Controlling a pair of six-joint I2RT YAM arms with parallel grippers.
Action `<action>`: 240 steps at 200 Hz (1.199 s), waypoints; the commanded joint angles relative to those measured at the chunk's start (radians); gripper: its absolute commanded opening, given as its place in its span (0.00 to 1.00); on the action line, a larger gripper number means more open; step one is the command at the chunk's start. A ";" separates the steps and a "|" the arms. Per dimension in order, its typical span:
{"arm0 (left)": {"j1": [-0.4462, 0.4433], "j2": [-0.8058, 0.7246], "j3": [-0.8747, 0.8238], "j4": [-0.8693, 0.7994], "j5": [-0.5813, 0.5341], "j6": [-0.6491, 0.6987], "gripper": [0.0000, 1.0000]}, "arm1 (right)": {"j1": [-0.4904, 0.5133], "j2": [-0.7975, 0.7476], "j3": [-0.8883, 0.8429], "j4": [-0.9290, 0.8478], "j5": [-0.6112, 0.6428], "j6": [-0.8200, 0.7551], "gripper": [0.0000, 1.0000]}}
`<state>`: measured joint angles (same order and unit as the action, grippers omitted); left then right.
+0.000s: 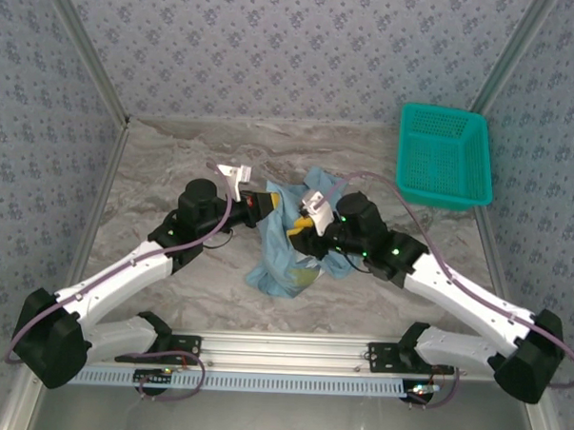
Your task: Fold the inside-out t-shirt
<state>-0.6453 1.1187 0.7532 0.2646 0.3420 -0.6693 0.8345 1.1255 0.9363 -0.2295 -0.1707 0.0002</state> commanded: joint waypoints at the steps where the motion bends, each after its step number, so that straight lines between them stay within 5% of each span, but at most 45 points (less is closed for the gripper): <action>1: 0.002 -0.023 0.004 0.022 0.026 0.026 0.00 | 0.003 0.035 0.033 -0.038 0.189 -0.007 0.43; 52: 0.002 -0.025 0.007 0.024 0.035 0.032 0.00 | 0.000 0.135 -0.006 0.076 0.115 0.113 0.58; 93: 0.003 -0.047 0.000 -0.036 -0.044 0.060 0.00 | -0.082 0.124 -0.012 0.122 -0.106 0.146 0.09; 109: 0.004 -0.053 0.001 -0.108 -0.163 0.080 0.00 | -0.120 0.064 -0.044 0.136 -0.235 0.148 0.00; 131: 0.009 -0.022 0.020 -0.210 -0.296 0.124 0.00 | -0.175 -0.011 -0.108 0.227 -0.417 0.199 0.00; 186: 0.012 0.070 0.110 -0.309 -0.273 0.197 0.34 | -0.242 0.003 -0.190 0.533 -0.604 0.393 0.00; 222: 0.012 -0.006 0.116 -0.411 -0.365 0.238 0.55 | -0.265 0.025 -0.224 0.653 -0.629 0.458 0.00; 240: 0.012 -0.088 0.085 -0.389 -0.294 0.269 0.60 | -0.267 0.026 -0.217 0.630 -0.619 0.448 0.00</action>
<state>-0.6346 1.1393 0.8307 -0.1009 0.0311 -0.4561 0.5743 1.1507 0.7177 0.3138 -0.7479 0.4122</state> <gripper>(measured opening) 0.577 0.062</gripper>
